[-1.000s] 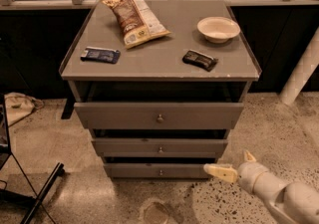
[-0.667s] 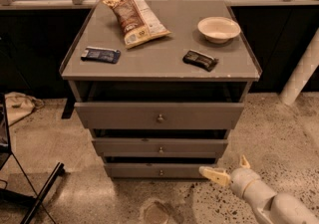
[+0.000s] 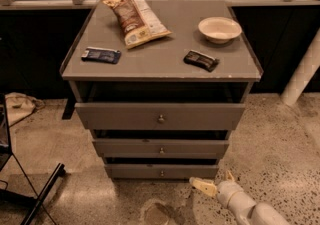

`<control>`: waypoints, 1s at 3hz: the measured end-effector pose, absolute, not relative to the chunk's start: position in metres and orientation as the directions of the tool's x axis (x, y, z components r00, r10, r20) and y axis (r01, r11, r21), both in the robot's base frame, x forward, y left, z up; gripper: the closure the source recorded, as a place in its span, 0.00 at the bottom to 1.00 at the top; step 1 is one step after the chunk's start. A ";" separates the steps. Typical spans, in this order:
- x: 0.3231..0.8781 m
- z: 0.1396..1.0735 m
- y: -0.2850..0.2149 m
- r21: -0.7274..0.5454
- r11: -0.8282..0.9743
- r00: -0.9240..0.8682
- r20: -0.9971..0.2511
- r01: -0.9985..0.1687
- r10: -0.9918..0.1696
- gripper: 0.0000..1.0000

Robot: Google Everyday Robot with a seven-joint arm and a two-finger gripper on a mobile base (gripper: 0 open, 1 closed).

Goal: Open bottom drawer

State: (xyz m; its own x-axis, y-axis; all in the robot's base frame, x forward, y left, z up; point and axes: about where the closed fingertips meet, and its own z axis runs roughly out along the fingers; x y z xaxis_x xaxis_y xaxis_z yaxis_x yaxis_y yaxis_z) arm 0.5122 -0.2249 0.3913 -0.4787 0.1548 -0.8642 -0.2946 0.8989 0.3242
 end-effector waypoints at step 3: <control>0.512 0.386 -0.223 0.329 0.897 -0.484 -0.861 -0.294 0.157 0.65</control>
Offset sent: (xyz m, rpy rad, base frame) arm -0.0006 0.0016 -0.0052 0.0037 0.0065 0.0010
